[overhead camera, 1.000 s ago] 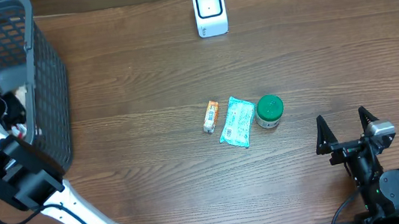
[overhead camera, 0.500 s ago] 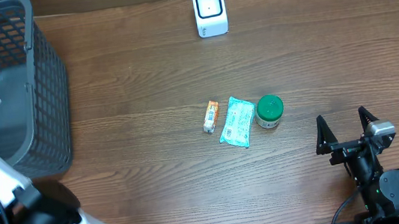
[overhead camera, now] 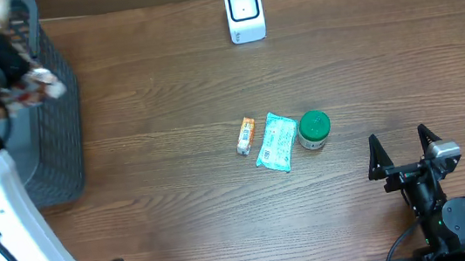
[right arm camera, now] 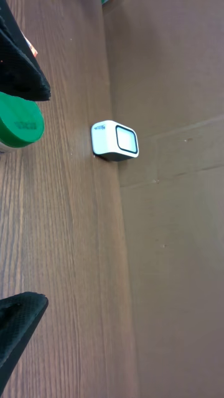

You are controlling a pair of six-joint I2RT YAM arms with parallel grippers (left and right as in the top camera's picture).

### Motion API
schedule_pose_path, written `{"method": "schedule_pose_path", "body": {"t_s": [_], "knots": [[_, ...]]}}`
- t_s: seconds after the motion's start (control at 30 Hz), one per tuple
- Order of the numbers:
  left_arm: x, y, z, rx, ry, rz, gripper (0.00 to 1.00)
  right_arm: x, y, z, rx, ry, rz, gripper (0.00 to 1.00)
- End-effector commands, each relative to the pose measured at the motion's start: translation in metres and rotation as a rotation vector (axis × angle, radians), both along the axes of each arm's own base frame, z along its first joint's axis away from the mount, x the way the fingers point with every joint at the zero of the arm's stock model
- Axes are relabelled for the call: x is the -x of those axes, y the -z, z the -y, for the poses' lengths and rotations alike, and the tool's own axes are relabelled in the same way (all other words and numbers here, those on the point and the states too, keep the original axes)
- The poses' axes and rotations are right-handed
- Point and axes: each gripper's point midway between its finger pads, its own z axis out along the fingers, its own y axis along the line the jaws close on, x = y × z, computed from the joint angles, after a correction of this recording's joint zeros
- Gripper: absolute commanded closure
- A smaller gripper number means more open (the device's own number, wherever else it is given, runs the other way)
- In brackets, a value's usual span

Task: Scan the item barcode
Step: 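Lift the bread bag out and carry it toward the other items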

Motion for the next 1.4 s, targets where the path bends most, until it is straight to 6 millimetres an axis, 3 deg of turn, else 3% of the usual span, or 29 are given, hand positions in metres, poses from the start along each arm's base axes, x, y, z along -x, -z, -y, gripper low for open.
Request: {"method": "schedule_pose_path", "body": {"t_s": [0.0, 0.07, 0.4, 0.6, 1.07, 1.37], "knots": [[0.005, 0.01, 0.037, 0.025, 0.069, -0.061, 0.96, -0.001, 0.003, 0.002, 0.005, 0.009, -0.002, 0.0], [0.011, 0.032, 0.06, 0.039, 0.101, -0.16, 0.96, -0.001, 0.003, 0.002, 0.005, 0.01, -0.002, 0.0], [0.017, 0.087, 0.129, 0.126, 0.178, -0.348, 0.96, -0.001, 0.003, 0.002, 0.005, 0.009, -0.001, 0.0], [0.02, 0.128, 0.14, 0.087, 0.09, -0.451, 0.96, -0.001, 0.003, 0.002, 0.005, 0.009, -0.002, 0.0], [0.022, 0.241, 0.198, 0.055, 0.176, -0.6, 0.96, -0.001, 0.003, 0.002, 0.005, 0.009, -0.002, 0.0], [0.023, 0.296, 0.188, -0.001, 0.127, -0.62, 0.96, -0.001, 0.003, 0.002, 0.005, 0.009, -0.002, 0.0]]}}
